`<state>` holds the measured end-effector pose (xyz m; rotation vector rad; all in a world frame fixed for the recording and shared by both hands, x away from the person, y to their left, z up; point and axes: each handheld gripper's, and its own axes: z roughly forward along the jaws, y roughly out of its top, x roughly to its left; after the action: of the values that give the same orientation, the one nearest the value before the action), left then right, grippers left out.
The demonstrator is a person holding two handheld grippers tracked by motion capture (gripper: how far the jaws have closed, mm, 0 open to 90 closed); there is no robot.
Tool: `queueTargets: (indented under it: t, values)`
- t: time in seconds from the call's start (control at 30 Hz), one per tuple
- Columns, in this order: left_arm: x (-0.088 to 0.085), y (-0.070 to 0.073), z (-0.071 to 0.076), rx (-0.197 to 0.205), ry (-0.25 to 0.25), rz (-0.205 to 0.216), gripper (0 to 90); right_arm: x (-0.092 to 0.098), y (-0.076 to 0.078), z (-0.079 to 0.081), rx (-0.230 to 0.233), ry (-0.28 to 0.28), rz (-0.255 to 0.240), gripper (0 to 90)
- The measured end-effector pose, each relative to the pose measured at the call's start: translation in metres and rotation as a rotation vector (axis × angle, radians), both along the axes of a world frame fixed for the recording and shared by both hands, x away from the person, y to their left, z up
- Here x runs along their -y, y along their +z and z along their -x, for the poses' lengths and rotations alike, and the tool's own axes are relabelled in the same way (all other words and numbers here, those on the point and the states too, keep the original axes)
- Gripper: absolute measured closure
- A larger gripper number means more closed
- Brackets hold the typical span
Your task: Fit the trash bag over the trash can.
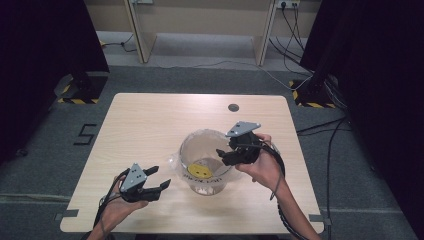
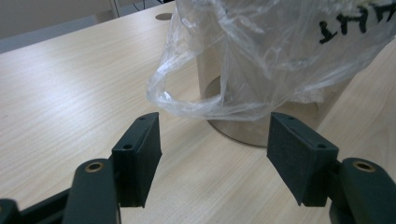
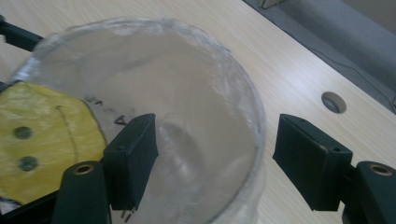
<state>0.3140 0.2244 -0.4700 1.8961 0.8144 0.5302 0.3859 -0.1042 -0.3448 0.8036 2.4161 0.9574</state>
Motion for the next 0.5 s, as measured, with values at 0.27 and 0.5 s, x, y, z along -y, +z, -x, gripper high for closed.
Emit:
queueTargets:
  t: [0.27,0.5]
  values:
    - [0.0,-0.005,-0.001,-0.02,-0.001,-0.003,34.6,-0.021,-0.011,0.012,-0.023,0.11,-0.002,30.9]
    - [0.003,-0.008,-0.001,-0.029,-0.009,-0.008,34.6,-0.023,-0.028,0.002,-0.134,0.137,0.002,31.7]
